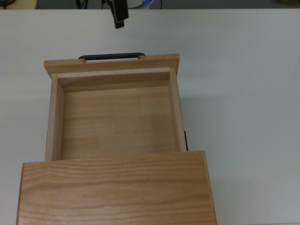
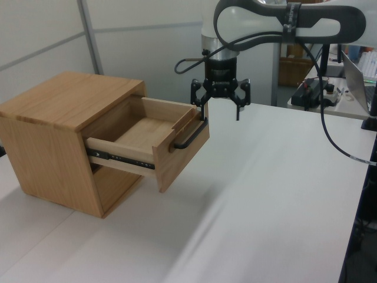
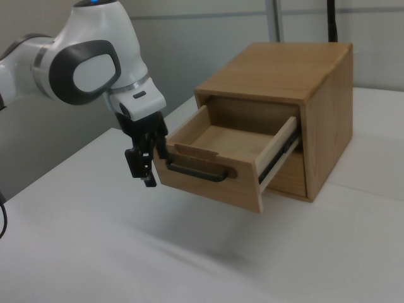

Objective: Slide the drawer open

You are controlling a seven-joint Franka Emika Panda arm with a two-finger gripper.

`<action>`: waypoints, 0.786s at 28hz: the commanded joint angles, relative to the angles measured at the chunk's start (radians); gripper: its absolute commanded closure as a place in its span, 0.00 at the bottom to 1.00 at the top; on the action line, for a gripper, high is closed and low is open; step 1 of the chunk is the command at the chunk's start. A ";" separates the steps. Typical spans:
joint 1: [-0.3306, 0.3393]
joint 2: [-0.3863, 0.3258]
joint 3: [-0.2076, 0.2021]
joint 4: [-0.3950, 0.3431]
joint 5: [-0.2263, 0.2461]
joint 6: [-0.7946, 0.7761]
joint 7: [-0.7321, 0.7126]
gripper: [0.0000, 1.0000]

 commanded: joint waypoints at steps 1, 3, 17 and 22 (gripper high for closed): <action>0.006 -0.007 -0.001 0.019 -0.013 -0.094 -0.188 0.00; 0.006 -0.007 0.001 0.019 -0.014 -0.109 -0.260 0.00; 0.008 -0.004 0.001 0.017 -0.119 -0.119 -0.870 0.00; 0.008 -0.002 0.002 0.016 -0.117 -0.114 -0.978 0.00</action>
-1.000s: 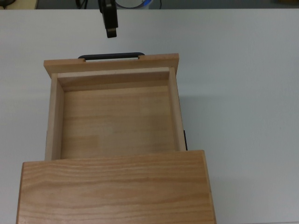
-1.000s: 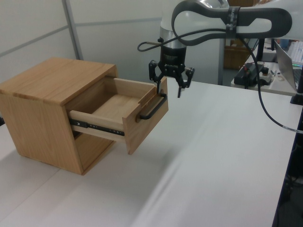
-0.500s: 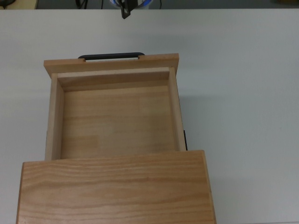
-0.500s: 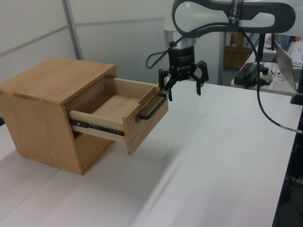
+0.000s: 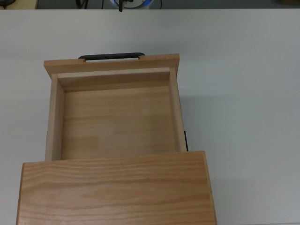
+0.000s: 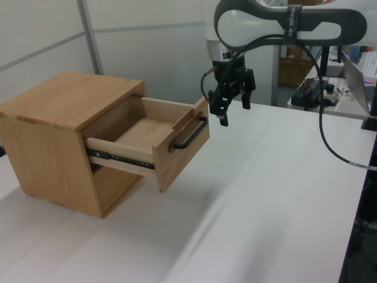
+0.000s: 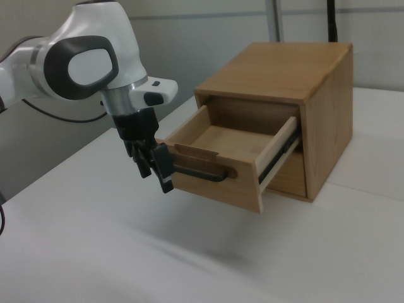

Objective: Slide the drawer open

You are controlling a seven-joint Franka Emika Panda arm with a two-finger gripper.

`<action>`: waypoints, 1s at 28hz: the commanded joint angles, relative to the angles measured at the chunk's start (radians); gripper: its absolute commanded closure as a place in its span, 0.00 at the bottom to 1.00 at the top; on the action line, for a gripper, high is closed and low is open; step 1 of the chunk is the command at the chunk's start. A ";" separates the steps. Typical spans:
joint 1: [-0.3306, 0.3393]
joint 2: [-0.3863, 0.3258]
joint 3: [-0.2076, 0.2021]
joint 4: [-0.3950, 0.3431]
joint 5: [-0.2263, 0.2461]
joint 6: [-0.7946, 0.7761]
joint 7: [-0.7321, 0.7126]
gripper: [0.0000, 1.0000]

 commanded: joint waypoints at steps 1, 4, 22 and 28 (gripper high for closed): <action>0.006 -0.002 0.001 0.004 -0.017 -0.015 -0.118 0.00; 0.006 -0.001 -0.001 0.006 -0.002 -0.004 -0.142 0.00; -0.002 0.007 -0.005 0.006 0.147 0.004 -0.202 0.00; -0.002 0.005 -0.002 0.006 0.123 0.001 -0.191 0.00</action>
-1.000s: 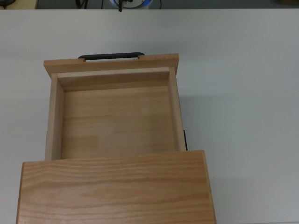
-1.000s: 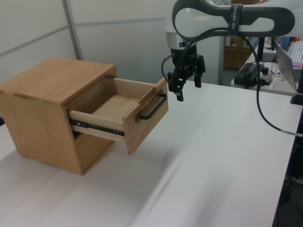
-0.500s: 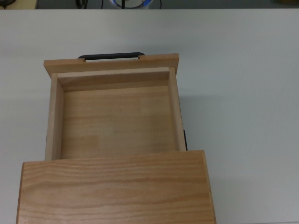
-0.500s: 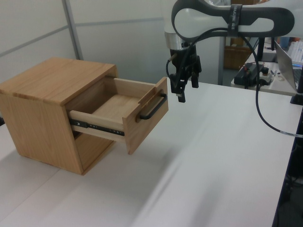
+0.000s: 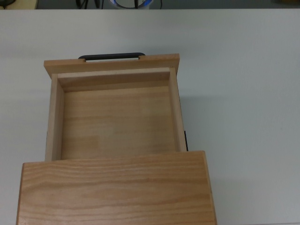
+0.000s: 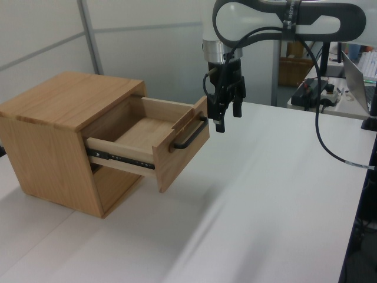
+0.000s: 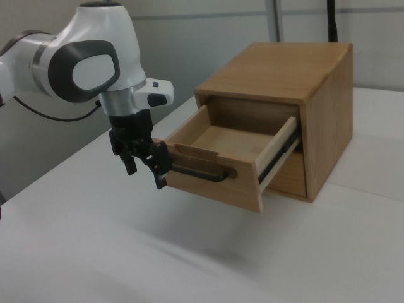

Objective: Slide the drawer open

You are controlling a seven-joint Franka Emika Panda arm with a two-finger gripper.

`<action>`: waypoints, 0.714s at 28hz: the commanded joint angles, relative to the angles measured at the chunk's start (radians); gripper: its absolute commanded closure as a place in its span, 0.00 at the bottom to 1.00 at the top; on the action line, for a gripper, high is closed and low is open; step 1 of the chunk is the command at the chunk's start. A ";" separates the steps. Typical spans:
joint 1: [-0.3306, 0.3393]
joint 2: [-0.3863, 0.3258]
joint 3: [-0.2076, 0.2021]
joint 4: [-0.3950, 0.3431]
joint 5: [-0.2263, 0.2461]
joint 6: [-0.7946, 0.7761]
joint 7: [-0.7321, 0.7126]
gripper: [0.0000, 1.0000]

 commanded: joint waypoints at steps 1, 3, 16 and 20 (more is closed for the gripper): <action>-0.003 -0.001 -0.002 0.007 -0.005 0.000 -0.013 0.00; -0.003 0.000 -0.002 0.006 -0.011 0.000 -0.013 0.00; -0.003 0.002 -0.002 0.007 -0.015 0.000 -0.003 0.00; -0.001 0.002 -0.002 0.007 -0.015 0.000 -0.003 0.00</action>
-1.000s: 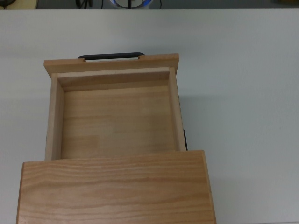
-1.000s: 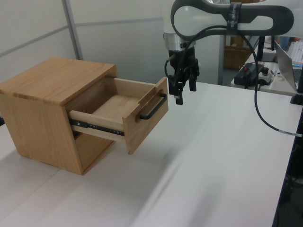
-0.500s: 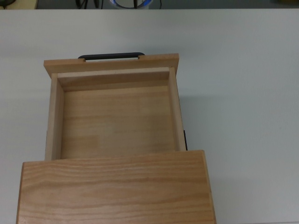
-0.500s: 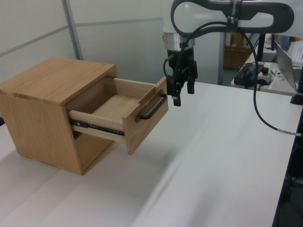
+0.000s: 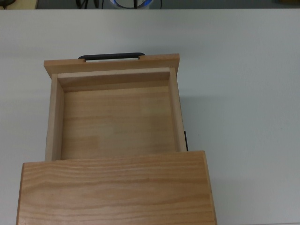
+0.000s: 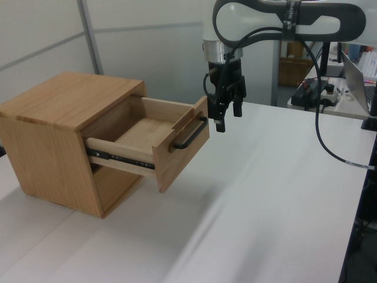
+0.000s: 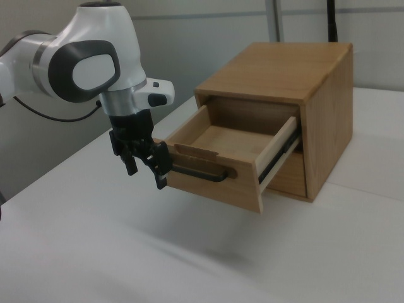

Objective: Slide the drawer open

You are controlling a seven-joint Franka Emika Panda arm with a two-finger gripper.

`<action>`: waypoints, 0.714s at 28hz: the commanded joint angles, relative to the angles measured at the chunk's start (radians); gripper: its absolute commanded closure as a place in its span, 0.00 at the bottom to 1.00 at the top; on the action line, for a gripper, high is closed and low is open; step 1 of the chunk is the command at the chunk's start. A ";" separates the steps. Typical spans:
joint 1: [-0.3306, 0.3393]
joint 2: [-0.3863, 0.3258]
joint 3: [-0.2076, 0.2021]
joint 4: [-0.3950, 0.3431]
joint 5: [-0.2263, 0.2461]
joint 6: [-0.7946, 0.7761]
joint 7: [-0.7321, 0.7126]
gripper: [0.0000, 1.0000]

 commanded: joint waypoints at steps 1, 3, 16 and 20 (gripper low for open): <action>0.000 0.002 -0.001 0.007 -0.010 0.002 -0.005 0.00; 0.000 0.003 -0.001 0.006 -0.011 0.003 -0.007 0.00; 0.009 0.011 0.000 0.002 -0.077 0.088 -0.016 0.00; 0.010 0.016 0.000 0.002 -0.074 0.086 -0.011 0.00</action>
